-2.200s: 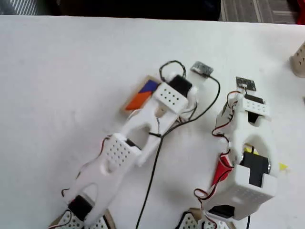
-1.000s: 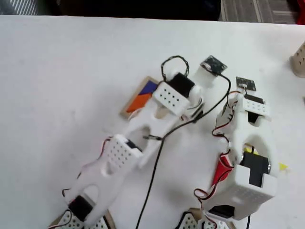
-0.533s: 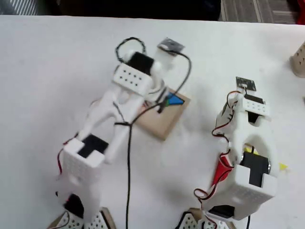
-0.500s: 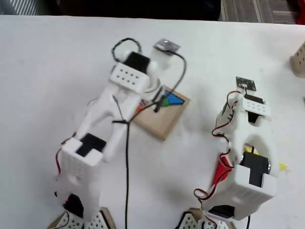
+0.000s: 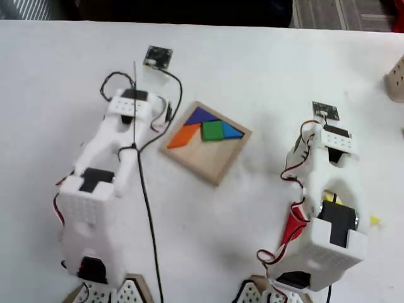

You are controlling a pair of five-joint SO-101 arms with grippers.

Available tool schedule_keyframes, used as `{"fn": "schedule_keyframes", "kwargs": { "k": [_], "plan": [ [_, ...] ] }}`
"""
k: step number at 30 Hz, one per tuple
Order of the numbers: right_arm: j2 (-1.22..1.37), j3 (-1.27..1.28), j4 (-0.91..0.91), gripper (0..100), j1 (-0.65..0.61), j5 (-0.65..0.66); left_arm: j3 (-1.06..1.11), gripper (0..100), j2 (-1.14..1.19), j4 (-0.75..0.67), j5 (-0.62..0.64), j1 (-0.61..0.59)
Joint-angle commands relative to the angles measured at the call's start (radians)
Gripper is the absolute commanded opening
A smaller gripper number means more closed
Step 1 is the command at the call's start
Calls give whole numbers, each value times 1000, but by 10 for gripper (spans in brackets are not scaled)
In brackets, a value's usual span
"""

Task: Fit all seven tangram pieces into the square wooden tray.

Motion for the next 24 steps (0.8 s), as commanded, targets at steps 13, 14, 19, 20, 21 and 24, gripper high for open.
{"fn": "schedule_keyframes", "kwargs": {
  "k": [13,14,19,20,21,24],
  "plan": [
    [-35,-5,-13,119,-4,14,-126,23,71,180,18,16],
    [-35,-5,-15,119,-4,14,-121,23,71,216,18,39],
    [-35,-5,-15,119,-5,14,-63,23,65,250,80,120],
    [-35,-5,-15,119,-5,14,-55,23,58,249,95,122],
    [-35,-5,-15,119,-5,14,-43,23,47,245,97,124],
    [-35,-5,-15,119,-5,14,12,23,4,244,101,133]
  ]
}}
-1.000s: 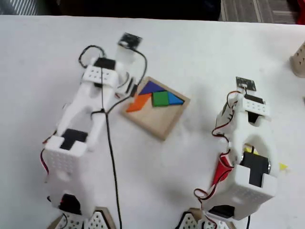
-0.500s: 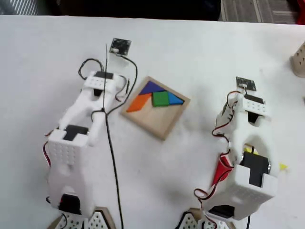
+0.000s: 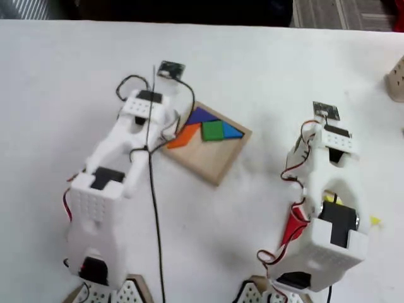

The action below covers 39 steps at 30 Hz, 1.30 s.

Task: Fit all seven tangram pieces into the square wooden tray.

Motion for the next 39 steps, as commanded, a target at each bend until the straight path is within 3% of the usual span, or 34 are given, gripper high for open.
{"fn": "schedule_keyframes", "kwargs": {
  "k": [1,12,25,28,33,39],
  "plan": [
    [-35,-5,-15,119,-5,14,92,23,-82,17,25,64],
    [-35,-5,-15,119,-4,14,583,23,-427,-261,83,170],
    [-35,-5,-10,119,-2,14,937,23,-754,-393,77,289],
    [-36,-5,-8,119,-2,12,970,26,-825,-393,75,217],
    [-51,-17,13,119,-4,11,990,27,-866,-396,75,-18],
    [-147,-35,50,120,15,12,1054,27,-866,-500,75,-219]
  ]
}}
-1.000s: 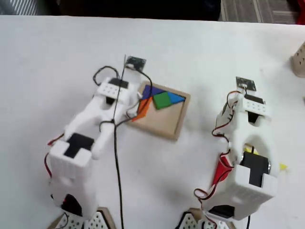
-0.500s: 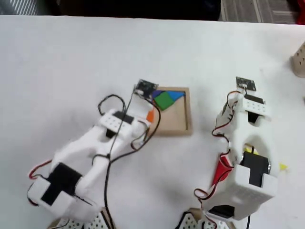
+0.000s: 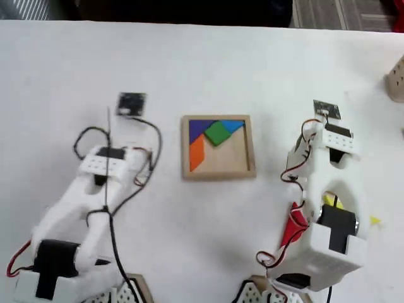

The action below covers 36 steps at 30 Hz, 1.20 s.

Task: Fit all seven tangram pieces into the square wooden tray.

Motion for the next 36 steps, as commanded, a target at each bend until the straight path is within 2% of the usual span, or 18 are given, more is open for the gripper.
{"fn": "schedule_keyframes", "kwargs": {
  "k": [1,5,11,18,29,36],
  "plan": [
    [-107,-38,13,122,36,28,32,27,-41,-92,5,-122],
    [-168,-55,13,122,128,328,49,27,-41,-98,3,-130],
    [-147,-60,-54,126,248,519,48,28,-48,-100,-129,-127],
    [12,-60,-114,267,228,532,48,28,-48,-94,-135,-116],
    [-13,-58,-30,272,202,525,48,28,-50,-94,-135,-113],
    [114,-60,-107,272,197,525,48,28,-50,-94,-135,-111]
  ]
}}
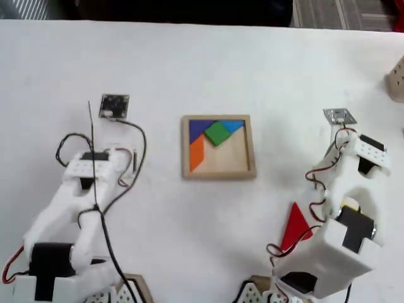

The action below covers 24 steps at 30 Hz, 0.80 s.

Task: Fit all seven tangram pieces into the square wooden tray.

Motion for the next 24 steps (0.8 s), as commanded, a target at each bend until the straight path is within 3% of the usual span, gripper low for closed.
{"fn": "schedule_keyframes", "kwargs": {
  "k": [1,10,20,24],
  "plan": [
    [45,-35,-56,272,-19,8,-6,28,-44,-15,-11,7],
    [54,-48,-64,160,-41,11,-6,28,-44,-15,-11,7],
    [-16,-74,-62,159,-42,5,-6,28,-42,-15,-11,7],
    [-10,-74,-73,157,-39,-130,-6,28,-42,-15,-11,7]
  ]
}}
